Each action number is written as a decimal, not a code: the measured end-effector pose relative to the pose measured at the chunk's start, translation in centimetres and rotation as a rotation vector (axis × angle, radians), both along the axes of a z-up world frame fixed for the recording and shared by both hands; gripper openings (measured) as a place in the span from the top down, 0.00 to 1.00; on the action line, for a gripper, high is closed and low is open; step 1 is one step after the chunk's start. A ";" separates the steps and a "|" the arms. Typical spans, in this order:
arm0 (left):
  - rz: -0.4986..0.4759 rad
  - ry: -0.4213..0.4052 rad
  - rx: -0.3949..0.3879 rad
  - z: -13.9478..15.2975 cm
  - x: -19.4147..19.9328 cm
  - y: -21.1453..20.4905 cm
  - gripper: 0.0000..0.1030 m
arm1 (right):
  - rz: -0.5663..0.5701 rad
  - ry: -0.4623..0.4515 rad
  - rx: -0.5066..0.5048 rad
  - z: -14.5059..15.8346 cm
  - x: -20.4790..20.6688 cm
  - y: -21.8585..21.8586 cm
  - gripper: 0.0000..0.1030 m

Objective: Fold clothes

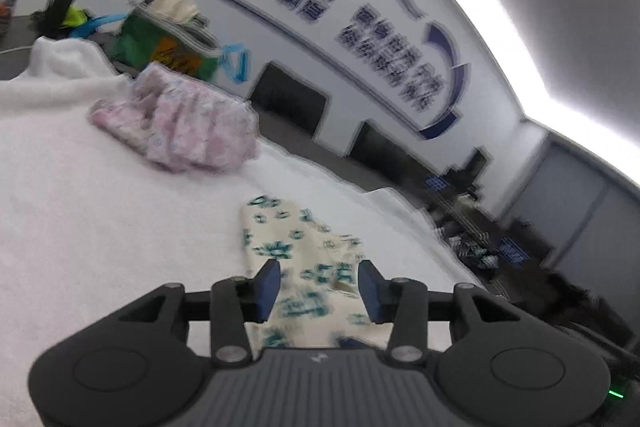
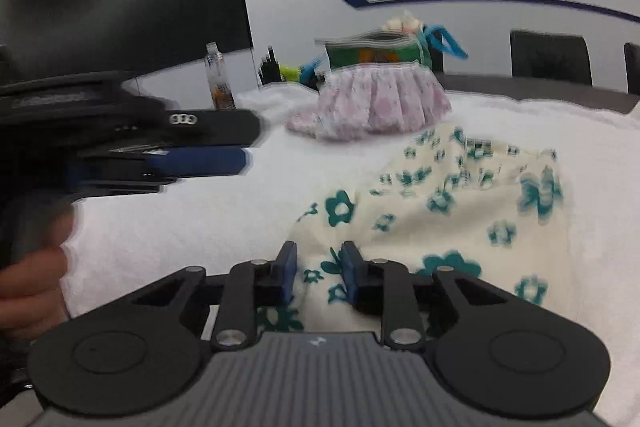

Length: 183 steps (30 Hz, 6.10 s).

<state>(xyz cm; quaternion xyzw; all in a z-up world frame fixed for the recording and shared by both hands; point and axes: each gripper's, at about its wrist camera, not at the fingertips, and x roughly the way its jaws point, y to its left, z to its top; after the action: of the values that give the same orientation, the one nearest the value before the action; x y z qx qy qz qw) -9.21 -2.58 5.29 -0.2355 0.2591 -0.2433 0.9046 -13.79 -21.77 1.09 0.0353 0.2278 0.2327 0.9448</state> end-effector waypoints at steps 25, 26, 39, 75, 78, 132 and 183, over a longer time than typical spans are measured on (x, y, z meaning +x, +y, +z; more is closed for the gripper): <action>0.031 -0.066 -0.076 -4.6 -3.6 -2.0 0.34 | -0.303 -0.033 0.093 0.5 -2.6 -7.6 0.53; 0.031 -0.086 -0.073 -4.3 -3.5 -2.1 0.34 | -0.310 -0.029 0.097 0.4 -2.6 -7.7 0.53; -0.034 0.176 -0.193 -6.3 -0.7 -1.3 0.86 | -0.261 0.105 0.175 -2.3 0.2 -8.1 0.97; -0.085 0.010 0.184 -2.0 2.9 -4.8 0.80 | -0.232 0.020 -0.085 0.4 4.4 -4.6 0.75; -0.111 0.060 0.182 -3.5 3.8 -4.8 0.78 | -0.228 0.062 -0.177 -1.0 5.1 -4.2 0.73; -0.144 0.130 -0.096 -1.0 12.6 1.8 0.25 | -0.284 0.024 -0.010 3.9 7.0 -9.9 0.48; -0.124 0.111 -0.023 -3.2 10.6 -2.2 0.81 | -0.213 0.061 0.165 1.3 7.5 -10.1 0.98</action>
<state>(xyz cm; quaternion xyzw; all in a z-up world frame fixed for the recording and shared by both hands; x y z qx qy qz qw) 1.40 -4.75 2.07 -0.2424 0.3200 -0.2886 0.8692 -6.30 -31.85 2.36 0.1442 0.2316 0.1478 0.9506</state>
